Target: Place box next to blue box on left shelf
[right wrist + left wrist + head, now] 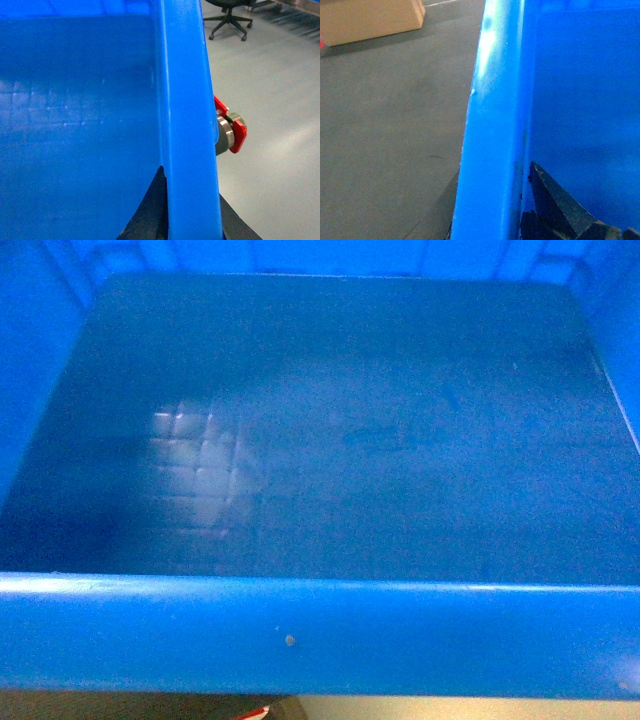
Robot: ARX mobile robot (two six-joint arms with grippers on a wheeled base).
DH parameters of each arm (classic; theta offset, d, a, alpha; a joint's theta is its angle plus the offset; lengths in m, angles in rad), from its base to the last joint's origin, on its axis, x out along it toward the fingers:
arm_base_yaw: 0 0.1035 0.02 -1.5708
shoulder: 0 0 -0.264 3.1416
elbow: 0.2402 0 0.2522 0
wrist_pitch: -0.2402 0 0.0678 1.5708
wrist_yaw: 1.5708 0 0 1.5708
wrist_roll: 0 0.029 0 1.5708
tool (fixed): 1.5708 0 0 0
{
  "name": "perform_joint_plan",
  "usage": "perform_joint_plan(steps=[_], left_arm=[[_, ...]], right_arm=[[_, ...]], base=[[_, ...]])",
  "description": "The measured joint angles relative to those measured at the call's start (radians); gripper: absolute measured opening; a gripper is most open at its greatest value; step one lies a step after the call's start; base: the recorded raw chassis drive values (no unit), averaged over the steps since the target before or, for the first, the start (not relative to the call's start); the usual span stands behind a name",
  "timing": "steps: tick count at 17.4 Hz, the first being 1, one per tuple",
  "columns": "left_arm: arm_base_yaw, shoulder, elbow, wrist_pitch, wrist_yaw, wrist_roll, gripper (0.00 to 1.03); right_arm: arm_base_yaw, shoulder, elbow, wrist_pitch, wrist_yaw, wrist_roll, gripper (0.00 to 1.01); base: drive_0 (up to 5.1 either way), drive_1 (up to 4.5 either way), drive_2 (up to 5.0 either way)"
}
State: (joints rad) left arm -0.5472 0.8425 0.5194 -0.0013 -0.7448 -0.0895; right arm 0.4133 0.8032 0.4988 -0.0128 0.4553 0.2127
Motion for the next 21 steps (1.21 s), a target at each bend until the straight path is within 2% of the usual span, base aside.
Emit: perform_joint_plan(steps=[21], left_arm=[[0.000,0.001,0.000,0.000,0.000,0.000,0.34]], right_arm=[[0.000,0.000,0.000,-0.002,0.000,0.000,0.09]], base=[[-1.7,-1.66,-1.7]])
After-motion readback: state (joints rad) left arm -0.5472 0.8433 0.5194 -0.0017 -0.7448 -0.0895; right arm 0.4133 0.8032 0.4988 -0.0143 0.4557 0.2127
